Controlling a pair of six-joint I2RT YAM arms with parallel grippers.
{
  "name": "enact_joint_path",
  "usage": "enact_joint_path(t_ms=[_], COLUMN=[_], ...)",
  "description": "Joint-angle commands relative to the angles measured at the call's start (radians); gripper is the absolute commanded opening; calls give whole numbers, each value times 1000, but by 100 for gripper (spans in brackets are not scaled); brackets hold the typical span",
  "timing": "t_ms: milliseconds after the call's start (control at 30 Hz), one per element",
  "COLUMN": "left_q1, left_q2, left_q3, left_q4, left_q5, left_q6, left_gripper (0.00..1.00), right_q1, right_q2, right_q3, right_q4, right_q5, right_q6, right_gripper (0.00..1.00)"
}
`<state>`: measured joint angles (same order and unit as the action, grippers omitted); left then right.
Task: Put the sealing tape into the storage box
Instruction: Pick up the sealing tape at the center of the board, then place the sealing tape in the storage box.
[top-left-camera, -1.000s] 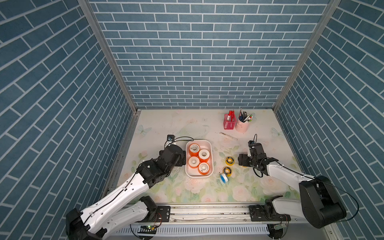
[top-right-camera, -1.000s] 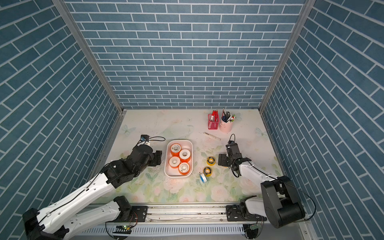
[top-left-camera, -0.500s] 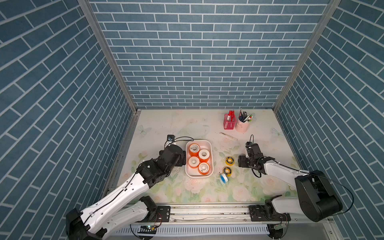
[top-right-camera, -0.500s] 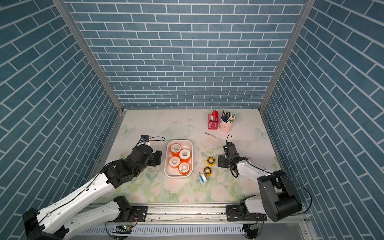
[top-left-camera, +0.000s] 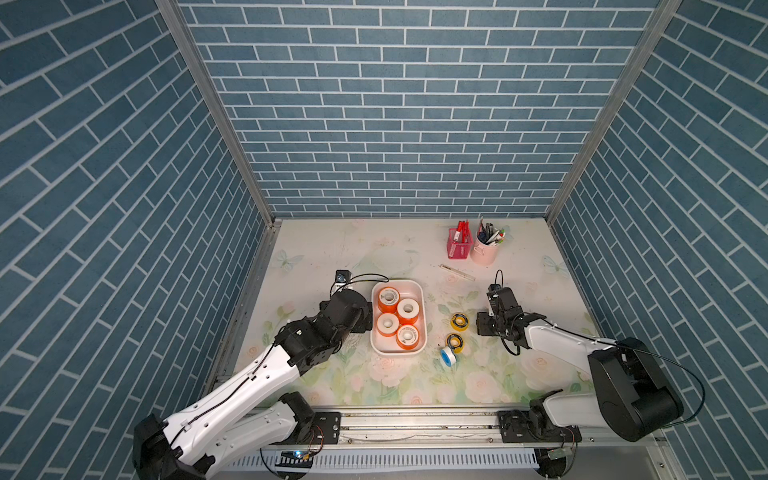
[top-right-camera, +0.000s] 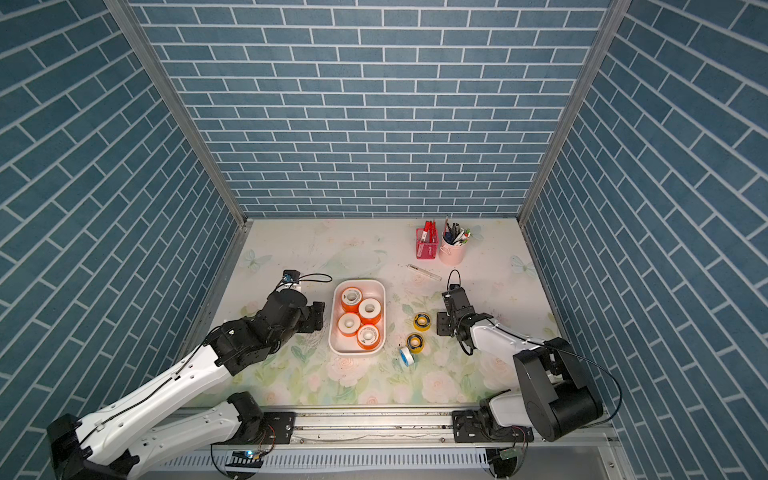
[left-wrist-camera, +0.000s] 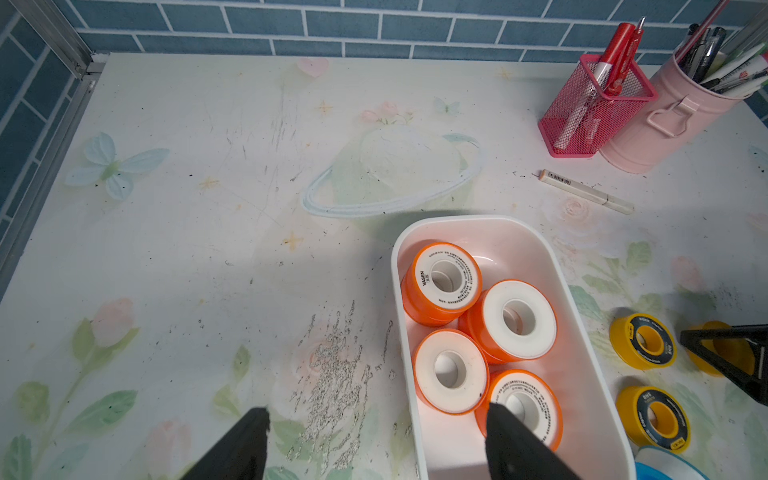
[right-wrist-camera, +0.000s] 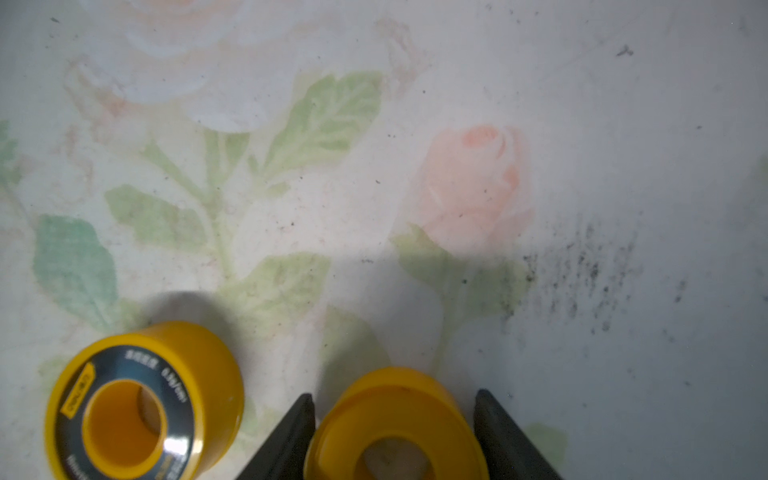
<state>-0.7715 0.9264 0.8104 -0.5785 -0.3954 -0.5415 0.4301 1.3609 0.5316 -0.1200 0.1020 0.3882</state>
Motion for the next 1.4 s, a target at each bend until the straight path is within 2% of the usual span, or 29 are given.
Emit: enact_joint_path(t_ms=[0, 200, 467, 733, 1000, 1367], left_q1=[6, 6, 6, 6, 6, 12], left_q2=[2, 1, -4, -9, -47, -95], left_q3=[-14, -14, -14, -11, -14, -15], left_q4=[-3, -4, -4, -4, -6, -17], left_q5=[0, 1, -1, -8, -35, -82], left_q6=[11, 11, 10, 9, -1, -18], left_gripper=[85, 85, 85, 85, 85, 85], right_q1=[16, 27, 42, 82, 258, 528], right_q2=[4, 4, -32, -93, -52, 260], right_q3=[8, 13, 39, 162, 347, 643], right_q4=[-68, -78, -95, -171, -160, -141], right_q5=[4, 4, -7, -67, -138, -134], right_q6=[11, 8, 12, 4, 43, 42], right_gripper=[62, 63, 53, 52, 51, 51])
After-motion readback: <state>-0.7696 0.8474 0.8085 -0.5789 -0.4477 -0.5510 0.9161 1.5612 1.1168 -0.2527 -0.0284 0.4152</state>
